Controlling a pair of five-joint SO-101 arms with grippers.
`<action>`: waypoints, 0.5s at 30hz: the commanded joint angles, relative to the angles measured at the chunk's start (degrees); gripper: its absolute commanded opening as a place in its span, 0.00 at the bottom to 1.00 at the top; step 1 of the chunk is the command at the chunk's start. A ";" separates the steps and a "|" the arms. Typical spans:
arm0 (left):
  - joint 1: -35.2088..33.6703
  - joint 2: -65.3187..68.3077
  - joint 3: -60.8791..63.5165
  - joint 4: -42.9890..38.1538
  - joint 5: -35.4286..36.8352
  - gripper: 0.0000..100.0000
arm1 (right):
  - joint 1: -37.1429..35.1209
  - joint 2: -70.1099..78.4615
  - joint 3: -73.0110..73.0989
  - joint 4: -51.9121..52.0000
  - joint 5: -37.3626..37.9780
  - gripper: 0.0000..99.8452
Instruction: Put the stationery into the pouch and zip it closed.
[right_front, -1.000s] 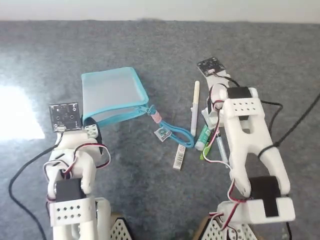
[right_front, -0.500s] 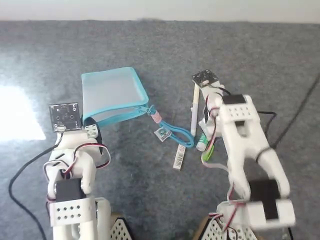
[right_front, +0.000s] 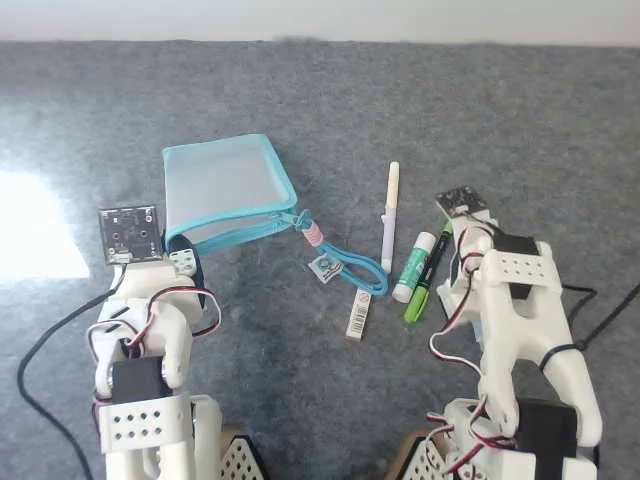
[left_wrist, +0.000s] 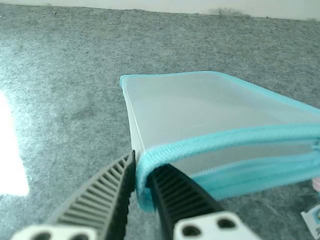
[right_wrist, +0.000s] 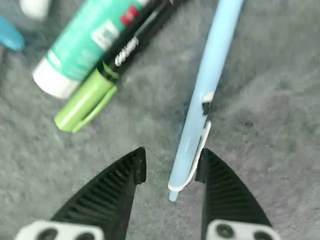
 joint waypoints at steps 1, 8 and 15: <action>-0.35 -0.18 -0.48 -1.85 0.35 0.01 | 1.01 -1.54 0.26 -0.57 1.41 0.19; -0.44 -0.18 -0.48 -1.76 0.35 0.01 | 1.10 8.04 0.26 -4.97 1.32 0.18; -0.35 -0.18 -0.13 -1.76 0.35 0.01 | 2.77 9.27 -1.14 -8.04 2.11 0.02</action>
